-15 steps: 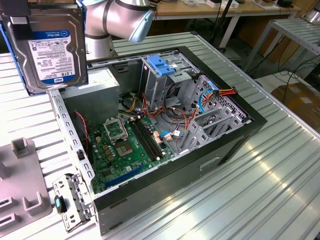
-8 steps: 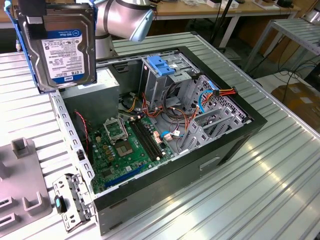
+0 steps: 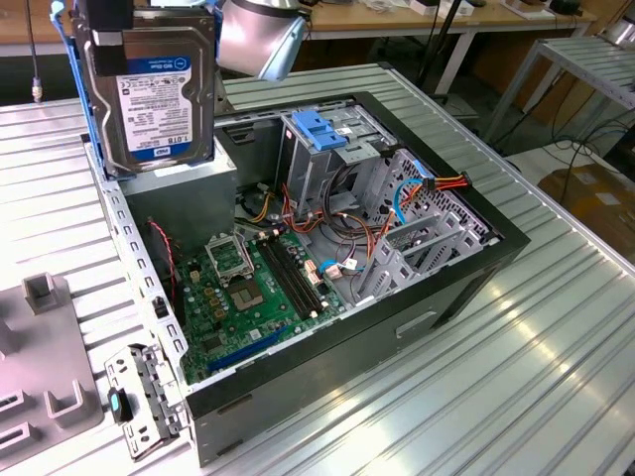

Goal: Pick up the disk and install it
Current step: 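Pick up the disk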

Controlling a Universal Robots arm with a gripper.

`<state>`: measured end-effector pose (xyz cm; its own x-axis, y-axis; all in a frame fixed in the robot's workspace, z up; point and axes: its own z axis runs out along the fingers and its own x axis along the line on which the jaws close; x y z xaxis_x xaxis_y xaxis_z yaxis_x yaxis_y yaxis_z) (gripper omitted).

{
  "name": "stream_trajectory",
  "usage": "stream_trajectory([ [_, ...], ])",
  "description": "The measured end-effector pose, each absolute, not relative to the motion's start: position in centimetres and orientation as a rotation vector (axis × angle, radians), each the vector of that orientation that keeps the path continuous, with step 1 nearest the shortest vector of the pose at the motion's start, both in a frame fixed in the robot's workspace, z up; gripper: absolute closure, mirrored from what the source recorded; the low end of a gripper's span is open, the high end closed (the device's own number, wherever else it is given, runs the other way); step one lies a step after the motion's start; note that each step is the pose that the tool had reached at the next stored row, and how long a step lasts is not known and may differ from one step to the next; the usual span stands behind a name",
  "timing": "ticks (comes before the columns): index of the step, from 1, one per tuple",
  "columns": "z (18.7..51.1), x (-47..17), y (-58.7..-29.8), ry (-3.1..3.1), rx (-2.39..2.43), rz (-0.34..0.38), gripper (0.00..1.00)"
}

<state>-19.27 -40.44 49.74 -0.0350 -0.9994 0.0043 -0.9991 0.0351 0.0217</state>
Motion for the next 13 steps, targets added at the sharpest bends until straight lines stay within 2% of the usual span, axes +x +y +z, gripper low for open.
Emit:
stream_trajectory([
  [13, 49.6, -17.6, -41.0, -2.253, 2.163, -0.020, 0.63],
])
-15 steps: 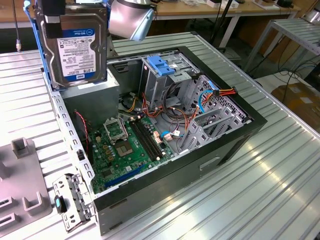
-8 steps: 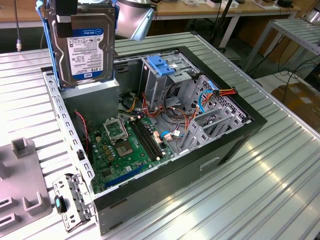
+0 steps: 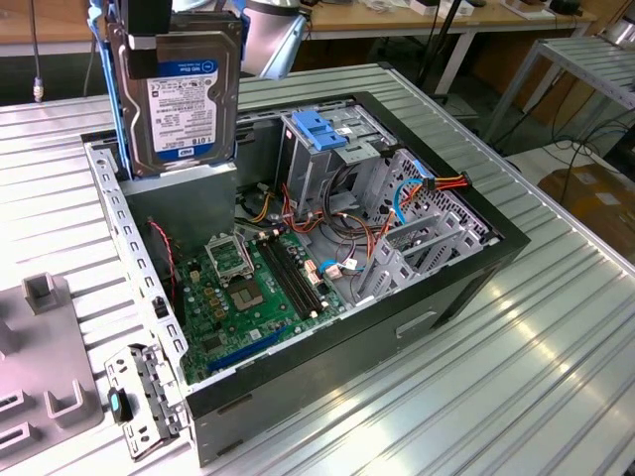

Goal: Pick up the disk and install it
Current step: 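Pick up the disk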

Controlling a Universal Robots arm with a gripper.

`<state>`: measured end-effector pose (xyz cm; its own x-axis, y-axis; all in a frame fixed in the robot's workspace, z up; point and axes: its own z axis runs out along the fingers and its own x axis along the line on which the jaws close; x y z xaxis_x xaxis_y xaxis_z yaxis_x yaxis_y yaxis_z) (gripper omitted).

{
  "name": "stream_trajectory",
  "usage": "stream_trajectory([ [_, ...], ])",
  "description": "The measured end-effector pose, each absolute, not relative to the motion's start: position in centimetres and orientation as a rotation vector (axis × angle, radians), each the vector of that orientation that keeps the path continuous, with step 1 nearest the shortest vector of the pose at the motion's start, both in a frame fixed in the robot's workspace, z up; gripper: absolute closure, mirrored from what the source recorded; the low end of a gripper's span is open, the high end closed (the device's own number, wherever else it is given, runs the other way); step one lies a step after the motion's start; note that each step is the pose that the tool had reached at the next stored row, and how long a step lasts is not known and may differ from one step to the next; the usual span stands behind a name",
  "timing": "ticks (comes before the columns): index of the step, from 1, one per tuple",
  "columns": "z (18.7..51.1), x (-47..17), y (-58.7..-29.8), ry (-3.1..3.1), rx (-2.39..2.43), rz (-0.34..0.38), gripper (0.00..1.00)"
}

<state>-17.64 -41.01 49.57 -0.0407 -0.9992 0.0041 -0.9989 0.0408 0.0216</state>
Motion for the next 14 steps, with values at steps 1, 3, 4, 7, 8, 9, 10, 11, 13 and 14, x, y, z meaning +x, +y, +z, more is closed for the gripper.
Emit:
stream_trajectory([
  [1, 49.5, -17.6, -41.1, -2.256, 2.161, -0.020, 0.63],
  [3, 49.4, -17.5, -41.2, -2.257, 2.158, -0.020, 0.63],
  [4, 49.3, -17.2, -41.3, -2.258, 2.158, -0.020, 0.63],
  [7, 49.2, -16.4, -41.4, -2.258, 2.158, -0.020, 0.63],
  [8, 49.1, -16.2, -41.5, -2.259, 2.158, -0.020, 0.63],
  [9, 49.1, -15.9, -41.5, -2.259, 2.157, -0.020, 0.63],
  [10, 49.1, -15.6, -41.5, -2.259, 2.157, -0.020, 0.63],
  [11, 49.1, -15.5, -41.5, -2.259, 2.157, -0.020, 0.63],
  [13, 49.1, -15.5, -41.5, -2.260, 2.157, -0.020, 0.63],
  [14, 49.1, -15.5, -41.5, -2.260, 2.156, -0.020, 0.63],
])
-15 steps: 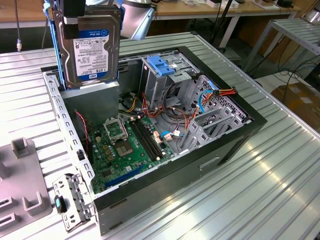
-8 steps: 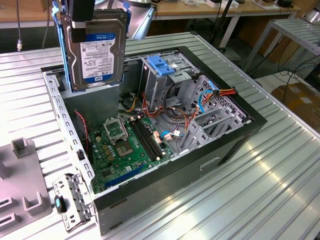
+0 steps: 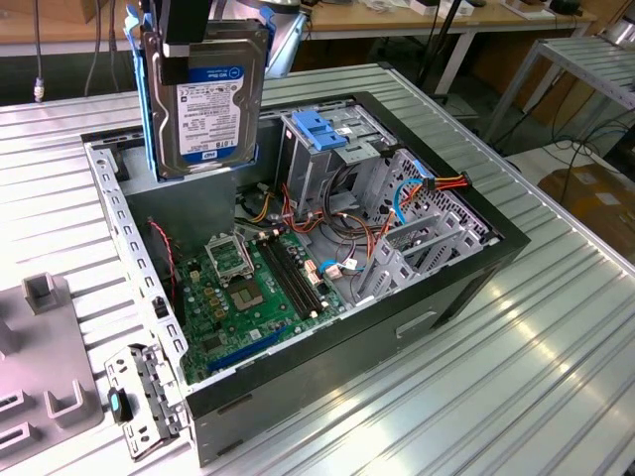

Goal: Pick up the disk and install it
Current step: 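Pick up the disk, then insert the disk into the insertion slot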

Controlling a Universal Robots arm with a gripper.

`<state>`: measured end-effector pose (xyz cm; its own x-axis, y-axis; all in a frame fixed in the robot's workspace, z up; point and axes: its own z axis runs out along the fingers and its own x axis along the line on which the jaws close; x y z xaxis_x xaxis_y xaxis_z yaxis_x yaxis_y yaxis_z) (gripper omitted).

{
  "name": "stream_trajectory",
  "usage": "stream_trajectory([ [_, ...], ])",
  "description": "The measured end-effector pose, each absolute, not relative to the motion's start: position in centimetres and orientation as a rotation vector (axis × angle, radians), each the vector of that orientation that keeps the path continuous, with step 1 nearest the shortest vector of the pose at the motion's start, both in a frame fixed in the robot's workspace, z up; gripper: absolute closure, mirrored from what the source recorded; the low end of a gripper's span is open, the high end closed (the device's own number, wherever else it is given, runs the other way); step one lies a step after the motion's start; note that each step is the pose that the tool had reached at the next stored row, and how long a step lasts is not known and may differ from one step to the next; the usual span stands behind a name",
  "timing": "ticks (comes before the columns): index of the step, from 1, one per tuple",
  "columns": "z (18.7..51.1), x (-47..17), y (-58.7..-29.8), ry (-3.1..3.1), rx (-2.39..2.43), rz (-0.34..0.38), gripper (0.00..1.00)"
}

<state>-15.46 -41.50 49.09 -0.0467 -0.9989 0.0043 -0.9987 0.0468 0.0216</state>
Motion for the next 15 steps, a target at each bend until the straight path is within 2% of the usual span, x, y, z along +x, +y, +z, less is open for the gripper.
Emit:
stream_trajectory([
  [15, 49.09, -15.45, -41.96, -2.262, 2.154, -0.020, 0.63],
])
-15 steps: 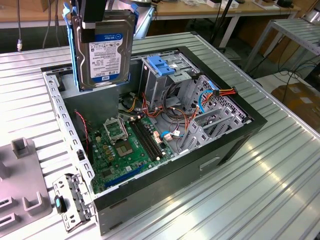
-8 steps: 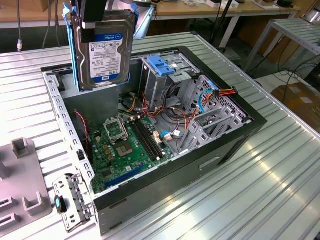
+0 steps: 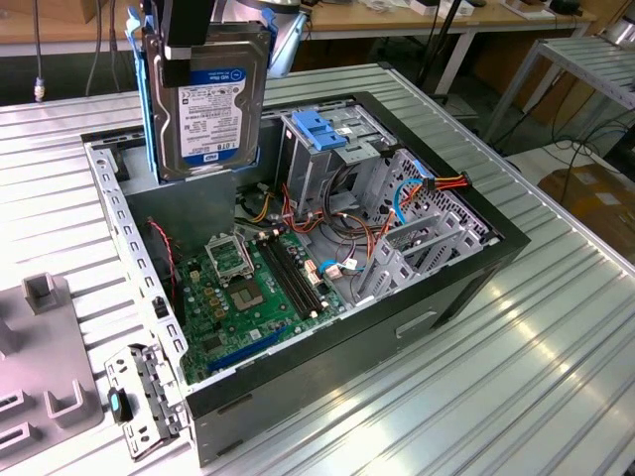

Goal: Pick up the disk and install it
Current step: 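Insert the disk into the insertion slot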

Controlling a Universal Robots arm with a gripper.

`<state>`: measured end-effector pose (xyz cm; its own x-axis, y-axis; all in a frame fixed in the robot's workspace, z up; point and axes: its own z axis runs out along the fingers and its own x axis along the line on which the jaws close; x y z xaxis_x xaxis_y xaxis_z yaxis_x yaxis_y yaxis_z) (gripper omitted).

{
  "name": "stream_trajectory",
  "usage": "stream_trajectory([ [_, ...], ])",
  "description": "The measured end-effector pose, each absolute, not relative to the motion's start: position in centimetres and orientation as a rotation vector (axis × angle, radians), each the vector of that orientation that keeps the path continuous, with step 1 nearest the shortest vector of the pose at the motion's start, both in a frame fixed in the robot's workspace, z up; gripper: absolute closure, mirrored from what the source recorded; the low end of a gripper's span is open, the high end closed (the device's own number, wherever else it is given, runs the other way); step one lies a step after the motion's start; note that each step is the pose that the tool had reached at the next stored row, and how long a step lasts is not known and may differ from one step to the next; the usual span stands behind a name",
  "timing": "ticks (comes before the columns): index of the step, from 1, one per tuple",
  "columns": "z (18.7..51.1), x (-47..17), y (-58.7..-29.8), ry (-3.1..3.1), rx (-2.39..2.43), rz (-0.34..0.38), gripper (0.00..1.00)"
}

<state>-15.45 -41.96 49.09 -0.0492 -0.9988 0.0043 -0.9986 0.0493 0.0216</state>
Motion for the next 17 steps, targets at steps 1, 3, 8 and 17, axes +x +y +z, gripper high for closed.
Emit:
stream_trajectory([
  [1, 49.1, -15.5, -42.0, -2.262, 2.154, -0.020, 0.63],
  [3, 49.1, -15.5, -42.2, -2.262, 2.154, -0.020, 0.63],
  [8, 49.1, -15.5, -42.7, -2.262, 2.154, -0.020, 0.63],
  [17, 49.1, -15.4, -45.0, -2.262, 2.154, -0.020, 0.63],
])
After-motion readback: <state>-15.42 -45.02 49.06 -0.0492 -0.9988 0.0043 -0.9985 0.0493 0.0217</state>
